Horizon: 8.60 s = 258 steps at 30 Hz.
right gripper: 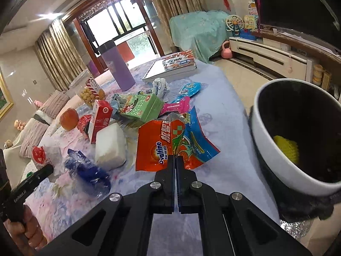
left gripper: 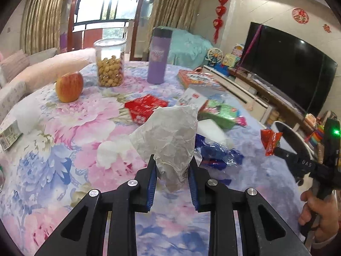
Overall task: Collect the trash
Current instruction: 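Carry the tissue and orange wrapper in both grippers over the trash bin, then open both grippers to drop the tissue and wrapper into the bin, then move both tools back toward the blue bag and white foam block, then grasp the blue plastic bag with the left gripper while the right grasps the white foam block, then carry the blue bag and foam block in both grippers over the trash bin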
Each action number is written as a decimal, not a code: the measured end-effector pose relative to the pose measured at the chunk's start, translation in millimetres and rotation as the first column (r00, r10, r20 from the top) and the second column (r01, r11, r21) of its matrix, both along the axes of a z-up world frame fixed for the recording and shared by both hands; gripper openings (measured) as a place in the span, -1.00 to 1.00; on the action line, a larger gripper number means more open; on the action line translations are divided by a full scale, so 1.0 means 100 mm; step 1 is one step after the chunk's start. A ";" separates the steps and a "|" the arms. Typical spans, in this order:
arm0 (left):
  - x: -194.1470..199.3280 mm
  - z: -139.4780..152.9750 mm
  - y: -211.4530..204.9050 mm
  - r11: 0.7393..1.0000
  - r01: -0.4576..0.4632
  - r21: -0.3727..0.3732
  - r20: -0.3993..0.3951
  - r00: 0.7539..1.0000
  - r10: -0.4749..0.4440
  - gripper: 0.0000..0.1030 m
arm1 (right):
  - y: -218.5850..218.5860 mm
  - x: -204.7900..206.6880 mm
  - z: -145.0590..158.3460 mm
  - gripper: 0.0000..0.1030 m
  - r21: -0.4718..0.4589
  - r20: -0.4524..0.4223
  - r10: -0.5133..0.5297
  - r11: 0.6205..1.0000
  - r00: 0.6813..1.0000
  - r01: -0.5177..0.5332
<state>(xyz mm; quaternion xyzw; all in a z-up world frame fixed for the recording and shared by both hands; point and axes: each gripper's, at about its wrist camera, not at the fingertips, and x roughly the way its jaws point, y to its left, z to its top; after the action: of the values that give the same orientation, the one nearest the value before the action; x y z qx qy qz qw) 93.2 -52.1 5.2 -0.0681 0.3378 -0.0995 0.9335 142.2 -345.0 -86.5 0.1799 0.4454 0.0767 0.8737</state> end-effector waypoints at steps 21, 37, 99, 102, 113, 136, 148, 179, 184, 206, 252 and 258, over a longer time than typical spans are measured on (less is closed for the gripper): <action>-0.04 0.04 -1.14 0.959 0.283 0.026 0.003 0.959 -0.283 -0.51 | -0.63 -0.56 0.28 -0.99 0.005 0.042 -0.107 0.994 0.993 0.107; 0.40 -0.10 -1.85 0.932 0.361 0.038 -0.046 0.932 -0.359 -0.51 | -1.03 -0.70 0.34 -0.99 -0.011 0.049 -0.176 0.984 0.983 0.177; 1.36 -0.10 -3.12 0.888 0.457 0.045 -0.129 0.884 -0.449 0.10 | -1.94 -0.41 0.21 0.09 -0.014 -0.039 -0.280 0.960 0.959 0.280; 1.20 -0.11 -2.92 0.899 0.437 0.037 -0.110 0.896 -0.431 0.14 | -1.87 -0.48 0.25 0.77 0.016 -0.029 -0.289 0.957 0.957 0.290; 0.52 -0.27 -1.96 0.949 0.314 -0.009 -0.128 0.941 -0.312 0.20 | -1.37 -0.58 0.31 0.81 0.074 -0.009 -0.246 0.966 0.969 0.246; 0.04 -0.14 -0.73 1.000 -0.004 0.029 -0.153 0.988 0.009 0.20 | -0.34 -0.48 0.27 0.81 0.114 -0.018 -0.092 0.989 0.996 0.093; 0.09 -0.26 0.00 0.986 -0.163 0.043 -0.201 0.965 0.168 0.20 | 0.35 -0.12 0.03 0.81 0.126 -0.044 0.059 0.991 0.997 -0.053; 0.72 -0.40 0.03 0.995 -0.094 -0.021 -0.201 0.976 0.088 0.19 | 0.83 0.38 -0.21 -0.07 0.105 -0.076 0.239 0.967 0.968 -0.231; 0.76 -0.38 0.02 0.992 -0.118 -0.031 -0.185 0.977 0.111 0.45 | 0.66 0.27 -0.15 -0.07 0.132 -0.065 0.199 0.973 0.978 -0.189; 0.28 -0.28 -0.63 0.996 0.067 0.051 -0.170 0.984 -0.057 -0.39 | 0.03 -0.18 0.10 -0.07 0.106 -0.017 0.076 0.992 0.997 -0.074; 0.57 -0.02 -2.49 0.898 0.428 0.103 -0.137 0.900 -0.413 -0.40 | -1.38 -0.57 0.33 -0.07 -0.011 0.019 -0.195 0.981 0.981 0.195; 0.70 0.03 -2.69 0.886 0.450 0.110 -0.128 0.890 -0.437 -0.40 | -1.52 -0.51 0.31 -0.07 -0.025 0.009 -0.208 0.978 0.978 0.208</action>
<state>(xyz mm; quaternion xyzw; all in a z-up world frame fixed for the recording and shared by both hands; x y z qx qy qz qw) 163.5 -321.2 7.9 0.0699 0.3967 -0.2834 0.8703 91.5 -496.6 -55.3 0.2138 0.4224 -0.0205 0.8806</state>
